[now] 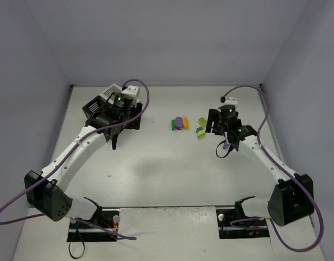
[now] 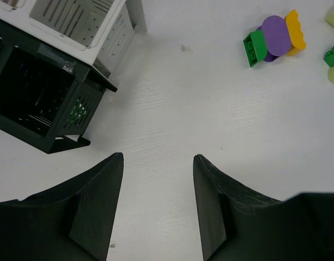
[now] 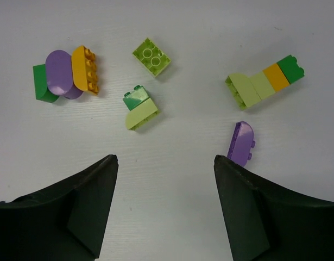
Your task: Sort the legos into containers by color
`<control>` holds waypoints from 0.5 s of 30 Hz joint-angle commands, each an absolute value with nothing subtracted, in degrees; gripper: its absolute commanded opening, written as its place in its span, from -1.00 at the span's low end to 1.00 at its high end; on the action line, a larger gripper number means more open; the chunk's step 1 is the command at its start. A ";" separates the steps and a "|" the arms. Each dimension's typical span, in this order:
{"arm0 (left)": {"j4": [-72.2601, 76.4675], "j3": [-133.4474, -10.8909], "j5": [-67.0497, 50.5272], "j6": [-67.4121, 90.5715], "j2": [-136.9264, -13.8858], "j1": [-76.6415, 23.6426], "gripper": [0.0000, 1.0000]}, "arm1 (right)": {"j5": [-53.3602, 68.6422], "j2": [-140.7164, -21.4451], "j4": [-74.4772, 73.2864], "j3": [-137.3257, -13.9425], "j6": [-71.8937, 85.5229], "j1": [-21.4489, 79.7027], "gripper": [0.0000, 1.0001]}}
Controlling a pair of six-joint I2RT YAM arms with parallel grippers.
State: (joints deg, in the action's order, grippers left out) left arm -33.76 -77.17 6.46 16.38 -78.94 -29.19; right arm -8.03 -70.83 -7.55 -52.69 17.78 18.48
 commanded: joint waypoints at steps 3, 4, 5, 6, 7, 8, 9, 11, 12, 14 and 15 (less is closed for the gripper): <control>-31.11 -78.05 11.95 14.33 -76.99 -29.00 -0.03 | -10.09 -77.69 -2.73 -57.39 16.52 18.63 0.30; -31.11 -77.96 12.04 14.33 -76.91 -28.92 -0.03 | -10.89 -78.39 -2.03 -57.31 17.65 18.63 0.32; -30.94 -77.87 12.04 14.41 -76.90 -29.00 -0.03 | -11.59 -79.70 -1.93 -57.39 18.10 18.63 0.33; -30.85 -77.78 11.87 14.41 -76.99 -29.00 -0.03 | -14.04 -80.24 -2.02 -57.39 18.98 18.63 0.33; -30.76 -77.70 11.87 14.41 -77.08 -29.00 -0.03 | -15.54 -80.68 -2.46 -57.22 21.16 18.63 0.33; -30.85 -77.70 11.87 14.50 -77.25 -29.00 -0.03 | -16.95 -81.12 -2.90 -56.96 22.23 18.63 0.33; -30.85 -77.78 11.78 14.59 -77.60 -28.92 -0.03 | -19.31 -81.12 -3.42 -55.73 23.28 18.20 0.33; -31.29 -77.96 11.69 14.68 -77.96 -29.00 -0.03 | -21.09 -80.69 -5.18 -54.15 27.06 17.32 0.33; -31.38 -78.05 11.60 14.68 -77.96 -28.92 -0.03 | -21.88 -80.51 -6.14 -52.49 28.20 16.27 0.35; -31.38 -78.05 11.60 14.68 -77.96 -29.00 -0.03 | -22.58 -79.81 -6.68 -50.72 31.01 15.38 0.36; -31.29 -78.05 11.60 14.76 -77.70 -29.00 -0.03 | -23.11 -79.54 -6.85 -49.32 31.55 14.60 0.36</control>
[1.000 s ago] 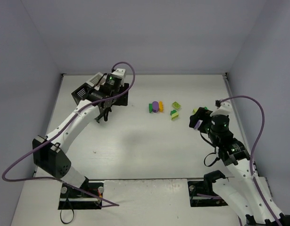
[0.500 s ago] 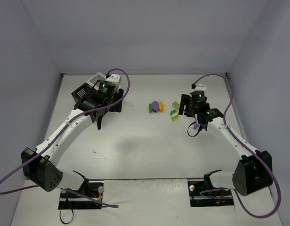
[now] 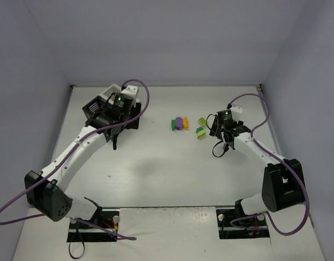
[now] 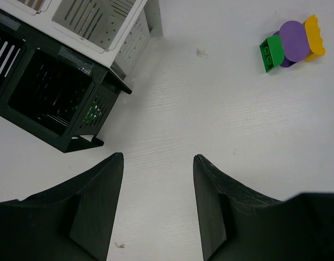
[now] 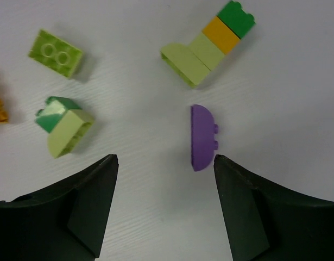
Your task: Sort the legos into containers by color
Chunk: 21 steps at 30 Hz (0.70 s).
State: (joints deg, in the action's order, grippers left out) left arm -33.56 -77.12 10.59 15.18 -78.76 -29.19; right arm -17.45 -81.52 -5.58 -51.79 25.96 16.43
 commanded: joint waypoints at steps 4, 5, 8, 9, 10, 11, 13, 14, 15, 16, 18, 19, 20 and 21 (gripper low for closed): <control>-31.29 -78.05 11.25 14.77 -77.34 -28.92 -0.03 | -21.10 -80.33 -7.21 -47.82 31.90 11.61 0.36; -31.20 -77.87 11.25 14.68 -77.34 -29.00 -0.03 | -20.66 -81.03 -7.21 -47.64 31.99 11.08 0.36; -31.20 -77.78 11.69 14.59 -77.34 -29.00 -0.03 | -20.57 -81.91 -7.12 -46.59 32.25 10.11 0.36; -31.11 -77.78 11.69 14.59 -77.52 -29.00 -0.03 | -19.96 -82.09 -7.03 -46.58 31.99 9.76 0.36; -31.20 -77.70 11.69 14.59 -77.52 -29.00 -0.03 | -19.43 -82.52 -6.94 -46.67 31.73 9.49 0.36; -31.20 -77.78 11.52 14.59 -77.61 -28.92 -0.03 | -18.99 -82.96 -6.68 -46.76 31.38 9.32 0.36; -31.20 -77.78 11.16 14.59 -77.87 -29.00 -0.03 | -17.06 -83.93 -6.24 -47.20 30.15 8.88 0.36; -31.11 -77.78 11.16 14.50 -77.96 -29.00 -0.03 | -16.35 -85.24 -6.24 -47.63 29.62 8.44 0.36; -31.20 -77.70 11.34 14.50 -78.22 -29.00 -0.03 | -15.04 -85.78 -6.07 -47.90 29.27 8.18 0.34; -31.11 -77.70 11.42 14.50 -78.31 -29.00 -0.03 | -14.42 -86.83 -5.80 -48.07 28.48 8.00 0.34; -31.29 -77.70 11.69 14.41 -78.49 -29.00 -0.03 | -12.76 -87.71 -5.45 -48.60 27.60 7.82 0.31; -31.29 -77.70 11.78 14.41 -78.57 -28.92 -0.03 | -12.31 -88.58 -5.45 -48.78 26.99 7.82 0.30; -31.29 -77.70 11.69 14.41 -78.66 -29.00 -0.03 | -11.96 -89.03 -5.36 -48.95 26.81 7.74 0.28; -31.20 -77.70 11.69 14.41 -78.92 -29.00 -0.03 | -11.34 -89.47 -5.19 -49.30 26.46 7.47 0.25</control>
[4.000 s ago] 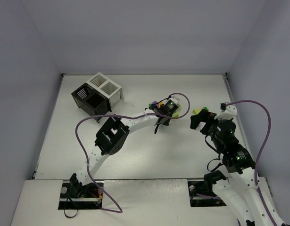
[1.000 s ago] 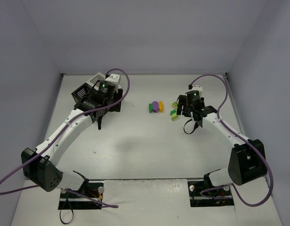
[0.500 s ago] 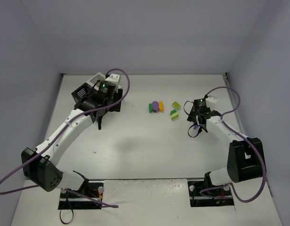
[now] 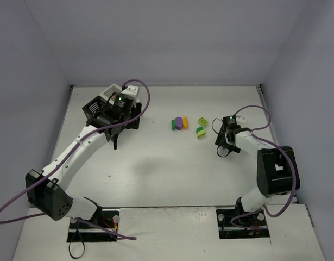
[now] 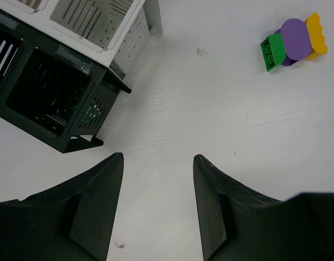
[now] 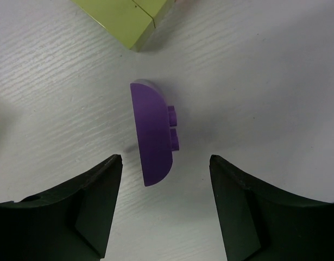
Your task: Sort the legos into containers by color
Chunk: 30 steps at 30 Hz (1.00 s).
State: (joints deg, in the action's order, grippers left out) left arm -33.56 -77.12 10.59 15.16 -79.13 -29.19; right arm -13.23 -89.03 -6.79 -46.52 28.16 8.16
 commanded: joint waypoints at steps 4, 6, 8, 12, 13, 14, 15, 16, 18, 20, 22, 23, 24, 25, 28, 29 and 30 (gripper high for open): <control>-31.29 -77.70 11.69 14.33 -79.10 -28.92 -0.03 | -9.50 -91.40 -4.57 -50.10 25.32 7.03 0.07; -31.20 -77.70 11.78 14.33 -79.10 -29.00 -0.03 | -9.49 -91.84 -4.40 -50.36 24.61 7.03 -0.09; -31.29 -77.69 11.60 14.33 -79.19 -28.92 -0.03 | -9.49 -92.20 -4.13 -50.62 24.17 7.03 -0.23; -31.20 -77.70 10.73 14.33 -79.01 -29.00 -0.03 | -9.75 -90.97 -2.55 -50.01 20.93 7.03 -0.68; -31.20 -77.70 10.72 14.33 -79.10 -29.00 -0.03 | -9.84 -90.97 -2.55 -50.01 20.92 7.21 -0.68; -31.11 -77.70 10.37 14.33 -79.01 -29.00 -0.03 | -9.58 -90.01 -1.85 -49.84 19.70 7.29 -0.90; -31.03 -77.61 10.02 14.33 -79.01 -29.00 -0.03 | -9.41 -89.39 -1.50 -49.49 19.17 7.47 -1.00; -30.94 -77.61 9.67 14.33 -78.75 -29.00 -0.03 | -8.88 -88.69 -1.23 -48.87 18.73 8.17 -1.00; -30.76 -77.70 7.92 14.68 -78.58 -29.00 -0.03 | -9.05 -85.79 -0.44 -48.17 16.88 10.10 -1.00; -30.15 -77.61 5.55 15.11 -77.70 -28.92 -0.03 | -11.15 -82.73 2.54 -47.20 14.78 15.45 -1.00; -29.27 -77.26 3.70 15.56 -76.47 -29.00 -0.03 | -11.86 -80.52 5.25 -46.06 13.28 20.97 -1.00; -28.92 -77.08 2.65 15.64 -75.86 -28.92 -0.03 | -11.52 -77.98 6.40 -45.53 12.58 22.66 -1.00; -27.87 -76.65 0.55 15.99 -75.41 -28.92 -0.03 | -11.17 -76.57 7.72 -44.83 10.92 24.24 -1.00; -27.25 -76.29 0.01 16.17 -74.37 -28.92 -0.03 | -10.73 -75.33 10.52 -44.13 9.94 25.74 -1.00; -25.05 -75.24 -5.18 16.70 -72.69 -28.92 0.10 | -8.35 -70.15 16.32 -41.23 6.70 31.28 -1.00; -24.35 -75.06 -6.06 16.87 -72.42 -28.83 0.15 | -7.48 -67.96 17.65 -39.92 5.90 33.46 -1.00; -24.00 -74.80 -6.93 17.31 -72.16 -28.83 0.24 | -5.56 -66.90 19.06 -39.12 5.02 34.44 -1.00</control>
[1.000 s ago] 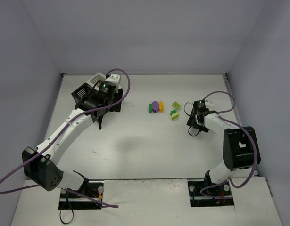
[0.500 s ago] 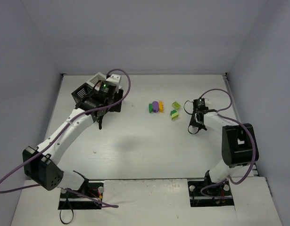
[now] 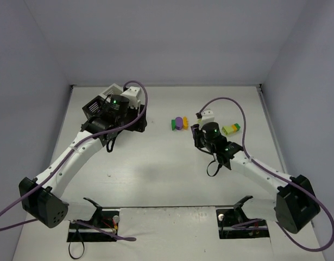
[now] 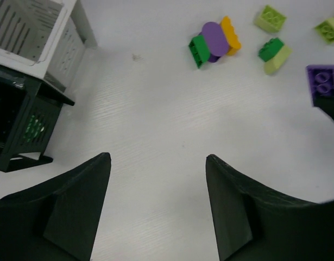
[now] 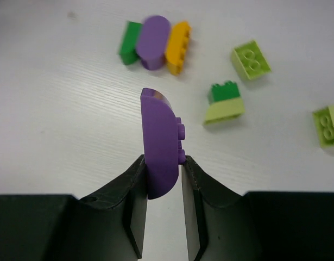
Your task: Sort the legos into containers by color
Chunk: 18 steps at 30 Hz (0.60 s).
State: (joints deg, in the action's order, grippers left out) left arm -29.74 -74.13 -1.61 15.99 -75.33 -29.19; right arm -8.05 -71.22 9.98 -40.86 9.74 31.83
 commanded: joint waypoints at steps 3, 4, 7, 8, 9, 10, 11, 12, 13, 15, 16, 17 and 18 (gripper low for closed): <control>-21.63 -74.10 -11.85 19.15 -71.37 -28.74 0.47 | -2.82 -63.20 24.68 -36.57 2.47 38.40 -1.00; -20.58 -73.40 -15.35 19.86 -71.02 -28.57 0.51 | -1.16 -62.58 27.05 -36.13 2.03 39.10 -1.00; -16.27 -71.55 -22.90 23.28 -70.93 -28.21 0.58 | 1.04 -61.35 29.79 -35.33 0.53 42.00 -1.00; -14.17 -71.11 -24.51 24.07 -71.10 -28.13 0.58 | 0.71 -61.43 30.06 -35.51 -0.52 42.62 -1.00; -13.54 -70.84 -25.65 25.39 -71.63 -28.13 0.58 | 0.53 -61.44 30.41 -35.51 -1.14 43.32 -1.00; -13.19 -70.67 -26.71 25.84 -71.98 -28.12 0.58 | 0.44 -61.61 30.85 -35.59 -1.32 44.20 -1.00; -12.57 -70.66 -28.55 26.54 -72.33 -28.04 0.58 | 0.44 -61.61 31.11 -35.68 -1.49 44.64 -1.00; -12.31 -70.66 -29.35 27.06 -73.20 -28.12 0.59 | 0.53 -61.70 31.46 -35.77 -1.58 45.00 -1.00; -11.78 -70.49 -30.23 27.68 -73.56 -28.12 0.58 | 0.61 -61.70 31.99 -35.86 -1.58 45.70 -1.00; -9.24 -69.61 -33.39 29.61 -74.53 -28.12 0.58 | 0.79 -61.79 32.52 -36.03 -1.58 46.32 -1.00; -8.01 -69.26 -34.62 30.32 -74.88 -28.12 0.58 | 0.79 -61.79 32.78 -36.30 -1.58 46.75 -1.00; -6.17 -68.65 -35.76 31.11 -75.14 -28.12 0.58 | 0.88 -62.14 32.78 -36.39 -1.58 46.84 -1.00; -5.46 -68.47 -37.60 32.16 -75.76 -28.12 0.58 | 0.88 -62.23 33.04 -36.39 -1.50 47.02 -1.00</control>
State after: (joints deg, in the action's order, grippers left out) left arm -14.06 -68.14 -30.26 28.01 -75.59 -28.47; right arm 0.36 -62.57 26.52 -35.09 -0.38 46.30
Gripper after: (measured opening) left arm 0.792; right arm 0.244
